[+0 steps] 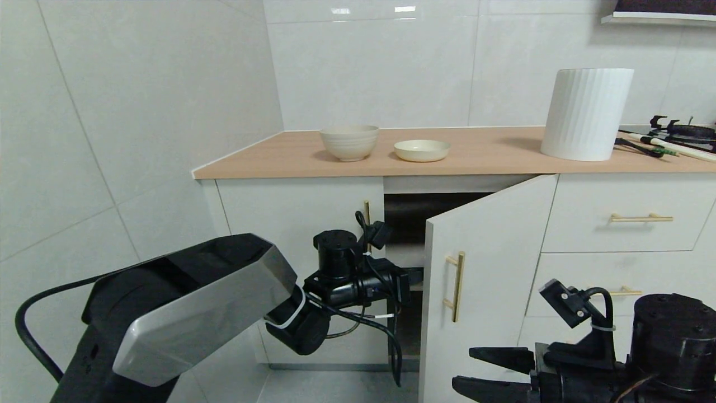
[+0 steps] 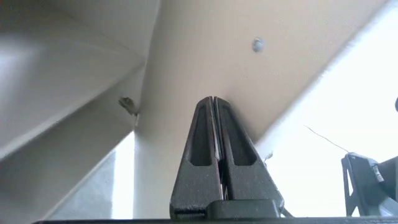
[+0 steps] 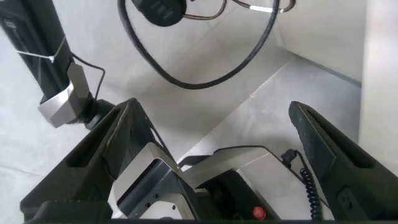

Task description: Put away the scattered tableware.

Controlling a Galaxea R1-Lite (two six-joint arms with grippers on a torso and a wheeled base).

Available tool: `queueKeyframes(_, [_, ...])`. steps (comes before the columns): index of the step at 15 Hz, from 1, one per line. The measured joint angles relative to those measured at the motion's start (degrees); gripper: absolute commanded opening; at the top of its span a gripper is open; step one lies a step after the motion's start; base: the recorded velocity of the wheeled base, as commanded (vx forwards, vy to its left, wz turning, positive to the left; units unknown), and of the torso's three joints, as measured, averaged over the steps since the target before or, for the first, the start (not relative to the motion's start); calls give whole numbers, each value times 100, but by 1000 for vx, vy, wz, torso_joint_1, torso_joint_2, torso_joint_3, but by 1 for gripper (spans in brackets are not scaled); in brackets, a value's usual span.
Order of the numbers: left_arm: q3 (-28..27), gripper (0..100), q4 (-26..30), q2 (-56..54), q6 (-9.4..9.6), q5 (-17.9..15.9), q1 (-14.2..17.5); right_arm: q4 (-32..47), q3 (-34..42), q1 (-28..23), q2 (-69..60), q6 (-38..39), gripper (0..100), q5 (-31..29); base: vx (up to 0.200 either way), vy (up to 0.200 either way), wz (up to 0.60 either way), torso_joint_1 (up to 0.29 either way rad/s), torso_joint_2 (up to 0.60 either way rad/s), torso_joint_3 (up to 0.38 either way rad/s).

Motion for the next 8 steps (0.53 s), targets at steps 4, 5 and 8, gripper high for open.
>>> queueKeyframes(4, [-279, 0, 391, 13, -2, 11, 13, 7, 20, 34, 0, 0, 100, -4, 0, 0, 0, 0, 0, 0])
queueKeyframes(5, [-339, 0, 523, 13, -2, 7, 5, 5, 22, 33, 0, 0, 100, -6, -200, 0, 0, 2, 2, 7])
queueKeyframes(8, [-527, 0, 846, 13, -2, 22, 16, 5, 24, 33, 1, -5, 100, -9, -133, 0, 0, 5, 0, 3])
